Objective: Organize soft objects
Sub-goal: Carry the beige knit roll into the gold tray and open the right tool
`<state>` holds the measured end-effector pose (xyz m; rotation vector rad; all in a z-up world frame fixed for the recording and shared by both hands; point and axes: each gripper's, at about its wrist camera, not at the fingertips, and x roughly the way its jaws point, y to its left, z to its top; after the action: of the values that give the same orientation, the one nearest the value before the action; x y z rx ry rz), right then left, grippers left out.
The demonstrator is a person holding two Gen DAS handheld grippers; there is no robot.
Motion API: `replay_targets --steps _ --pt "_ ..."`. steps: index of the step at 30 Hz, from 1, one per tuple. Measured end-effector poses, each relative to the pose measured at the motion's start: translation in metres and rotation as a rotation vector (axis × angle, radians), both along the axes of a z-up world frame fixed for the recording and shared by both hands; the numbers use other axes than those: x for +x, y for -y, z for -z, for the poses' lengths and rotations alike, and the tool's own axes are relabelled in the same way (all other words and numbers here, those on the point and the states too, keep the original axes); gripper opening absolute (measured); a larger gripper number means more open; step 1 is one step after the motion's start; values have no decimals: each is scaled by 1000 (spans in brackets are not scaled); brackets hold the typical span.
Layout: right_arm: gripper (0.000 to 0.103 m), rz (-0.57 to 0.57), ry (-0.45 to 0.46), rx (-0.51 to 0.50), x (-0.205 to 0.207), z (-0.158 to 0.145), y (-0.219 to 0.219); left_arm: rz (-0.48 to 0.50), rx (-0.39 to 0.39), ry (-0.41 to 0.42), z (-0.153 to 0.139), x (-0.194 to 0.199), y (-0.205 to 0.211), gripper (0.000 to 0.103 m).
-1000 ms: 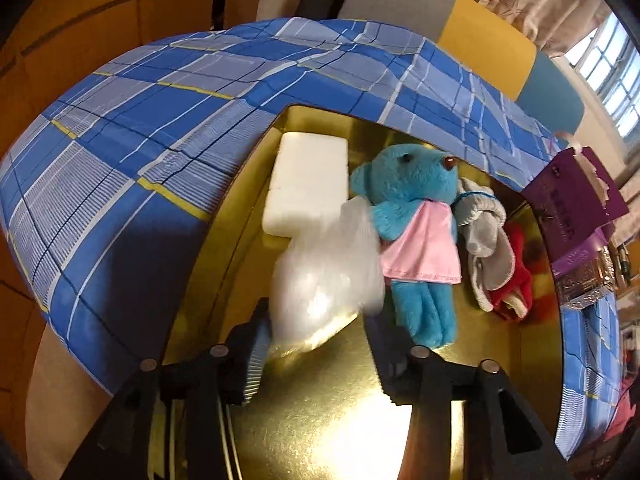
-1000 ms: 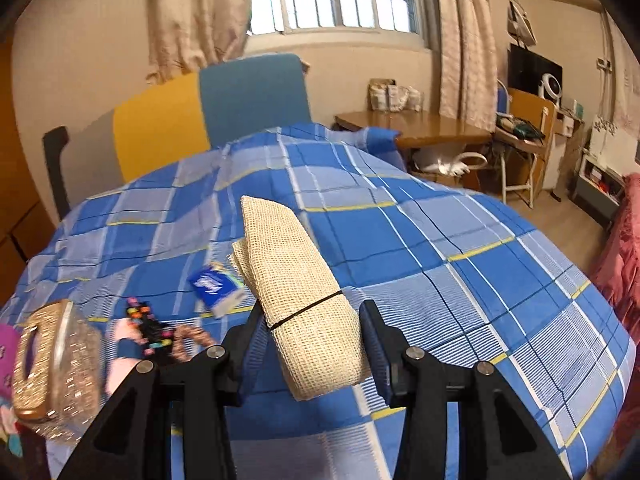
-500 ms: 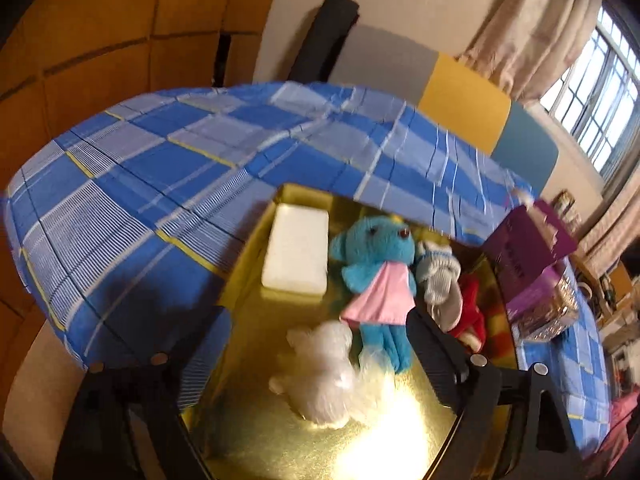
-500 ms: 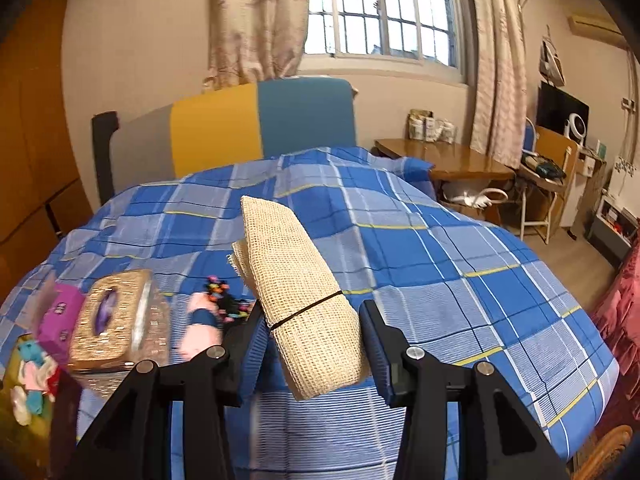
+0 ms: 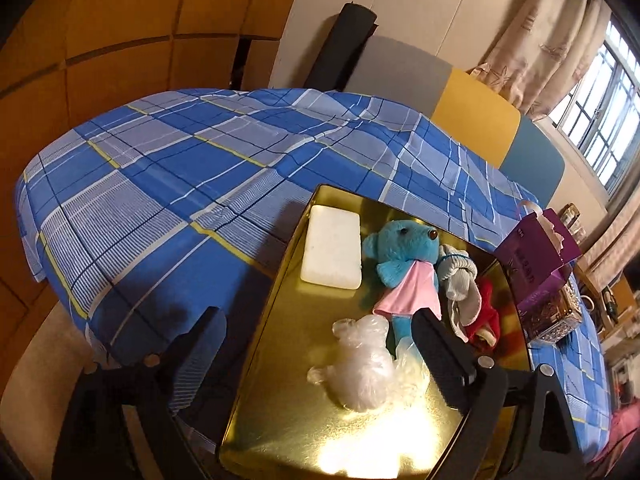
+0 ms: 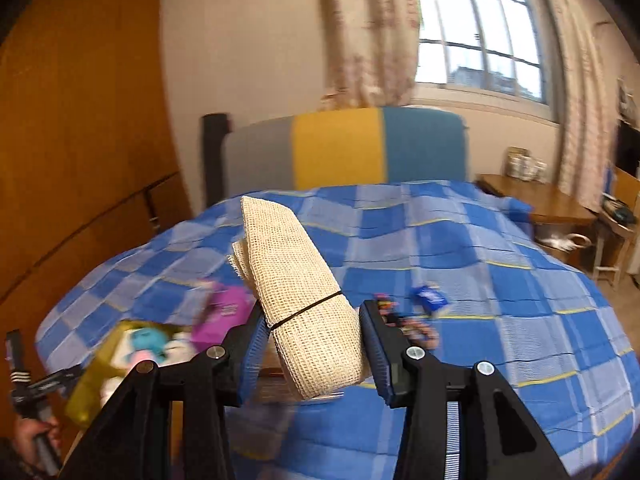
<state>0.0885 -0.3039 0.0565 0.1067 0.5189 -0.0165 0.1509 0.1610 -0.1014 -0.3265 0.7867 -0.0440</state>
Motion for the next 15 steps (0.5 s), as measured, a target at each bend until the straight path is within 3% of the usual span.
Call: replay_targets --steps 7,15 --pt "46 -187 -77 -3 14 21 -91 -23 -8 21 -4 -4 -10 95" --pt "46 -298 -321 17 37 88 -174 -38 -35 25 -9 -3 -21 95"
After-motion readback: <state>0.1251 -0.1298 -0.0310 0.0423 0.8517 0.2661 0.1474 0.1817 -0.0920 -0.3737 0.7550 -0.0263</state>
